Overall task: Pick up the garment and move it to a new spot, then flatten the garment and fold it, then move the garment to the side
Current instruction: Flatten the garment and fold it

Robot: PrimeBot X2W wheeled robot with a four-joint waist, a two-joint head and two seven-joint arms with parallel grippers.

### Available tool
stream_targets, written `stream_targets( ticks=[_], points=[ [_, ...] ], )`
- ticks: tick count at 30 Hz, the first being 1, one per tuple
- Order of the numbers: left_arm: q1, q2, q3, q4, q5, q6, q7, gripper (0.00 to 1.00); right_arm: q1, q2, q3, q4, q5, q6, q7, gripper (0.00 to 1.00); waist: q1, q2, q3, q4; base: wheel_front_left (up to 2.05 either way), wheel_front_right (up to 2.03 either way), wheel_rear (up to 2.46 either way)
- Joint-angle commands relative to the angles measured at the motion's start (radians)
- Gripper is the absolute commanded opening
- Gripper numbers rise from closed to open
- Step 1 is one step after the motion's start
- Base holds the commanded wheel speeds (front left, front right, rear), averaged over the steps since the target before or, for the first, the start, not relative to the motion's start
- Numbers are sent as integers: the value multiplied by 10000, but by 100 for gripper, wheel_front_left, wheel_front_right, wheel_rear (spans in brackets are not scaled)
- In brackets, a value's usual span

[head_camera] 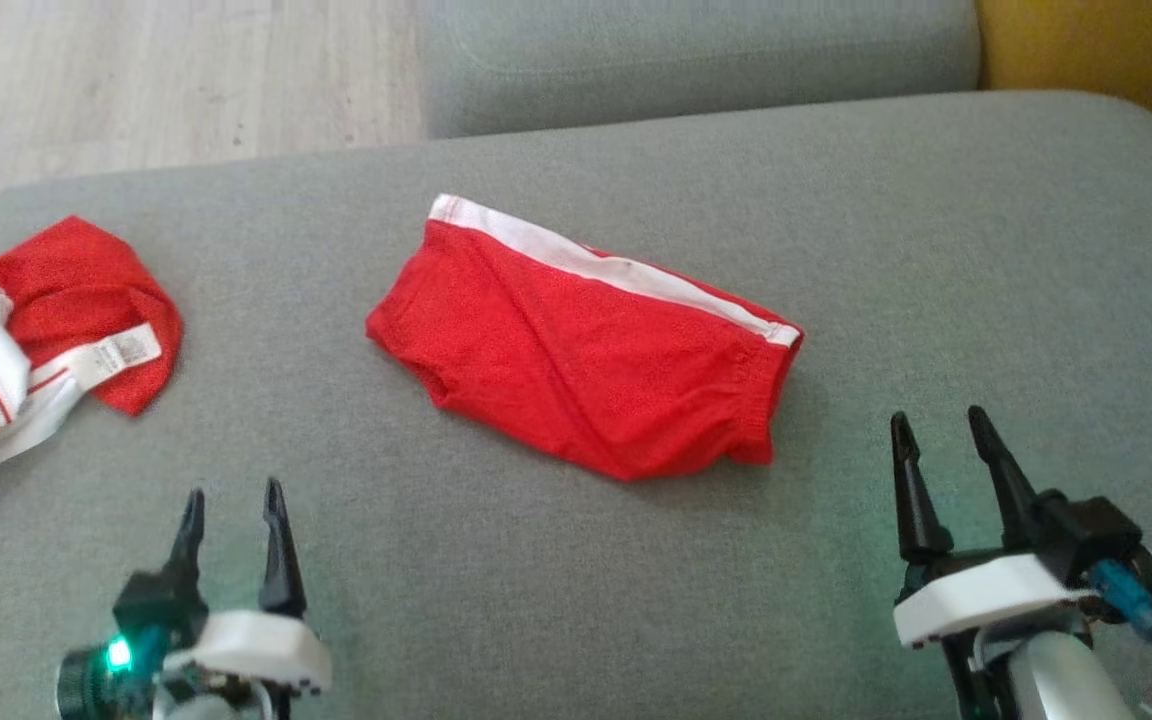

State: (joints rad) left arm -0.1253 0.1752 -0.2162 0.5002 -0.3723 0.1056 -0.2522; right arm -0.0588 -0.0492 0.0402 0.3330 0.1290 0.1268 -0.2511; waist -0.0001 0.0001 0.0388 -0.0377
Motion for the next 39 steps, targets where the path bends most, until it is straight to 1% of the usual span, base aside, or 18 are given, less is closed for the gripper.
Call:
stream_targets(
  ticks=[1, 5, 10, 13, 17, 19, 23, 28, 33, 39],
  points=[
    [-167, 39, 474, -350, 100, 2, -95, 100, -150, -12, 247, -319, -105, 39, -107, 100, 1, -1, -101, 72, 0, 0, 0],
    [424, -362, 864, -526, 528, -226, -95, 100, 27, -11, 267, -316, -300, 39, -107, 100, 1, -1, -196, 129, 0, 0, 0],
    [532, -647, 1227, -562, 947, -547, -95, 100, 97, -11, 243, -308, -282, 39, -107, 100, 1, -1, -163, 96, 0, 0, 0],
    [250, -774, 1348, -488, 1043, -904, -95, 100, -2, -11, 292, -336, -245, 39, -107, 100, 1, -1, 6, -6, 0, 0, 0],
    [-757, -913, 1438, 10, 962, -1468, -95, 100, -189, -11, 374, -449, -150, 39, -107, 98, 1, -1, 403, -168, 0, 0, 0],
    [-1455, -973, 1430, 411, 905, -1659, -95, 100, -260, -11, 416, -514, -113, 39, -107, 98, 1, -1, 634, -261, 0, 0, 0],
    [-2937, -959, 1276, 1853, 760, -1973, -48, 100, -451, -11, 570, -554, 1, 39, -107, 98, 1, -1, 1055, -569, 0, 0, 0],
    [-4572, -771, 1188, 3699, 440, -2188, 700, 100, -673, -11, 654, -573, 155, 39, -107, 98, 1, -1, 1546, -973, 0, 0, 0],
    [-5442, -726, 1326, 5112, -20, -2263, 1263, 100, -773, -11, 653, -505, 536, 39, -107, 99, 1, -1, 1874, -1267, 0, 0, 0],
    [-5877, -802, 1299, 5935, -400, -2326, 1413, 100, -899, -11, 663, -456, 706, 39, -107, 99, 1, -1, 2065, -1396, 0, 0, 0]
  ],
)
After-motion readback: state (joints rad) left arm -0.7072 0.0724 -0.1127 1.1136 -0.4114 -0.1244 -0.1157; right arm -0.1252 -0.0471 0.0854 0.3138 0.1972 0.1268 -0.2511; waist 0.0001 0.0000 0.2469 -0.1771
